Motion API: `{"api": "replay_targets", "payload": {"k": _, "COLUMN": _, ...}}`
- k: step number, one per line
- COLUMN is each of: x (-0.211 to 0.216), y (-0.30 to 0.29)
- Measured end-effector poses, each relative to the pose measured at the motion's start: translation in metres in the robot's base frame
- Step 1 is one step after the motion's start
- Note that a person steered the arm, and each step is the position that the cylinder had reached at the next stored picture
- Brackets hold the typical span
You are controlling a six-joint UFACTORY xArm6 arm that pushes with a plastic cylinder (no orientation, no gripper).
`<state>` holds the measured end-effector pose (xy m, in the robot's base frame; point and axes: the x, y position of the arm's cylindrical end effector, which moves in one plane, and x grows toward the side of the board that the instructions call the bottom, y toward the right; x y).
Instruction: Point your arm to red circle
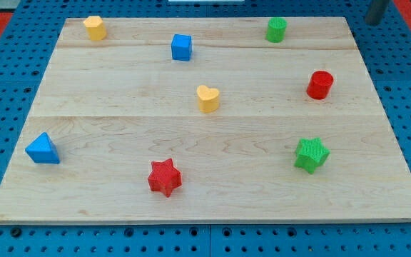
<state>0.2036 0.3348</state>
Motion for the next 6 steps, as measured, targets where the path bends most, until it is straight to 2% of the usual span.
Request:
{"api": "replay_targets", "payload": {"k": 1, "x": 0.02, "y": -0.013}}
{"api": "replay_targets", "payload": {"k": 2, "x": 0.085, "y": -0.055}}
{"api": "replay_targets", "payload": {"k": 3, "x": 0.124, "y": -0.065}}
{"api": "replay_targets", "payload": {"k": 5, "x": 0.138, "y": -0.141}}
{"api": "replay_targets", "payload": {"k": 6, "x": 0.174, "y": -0.151}}
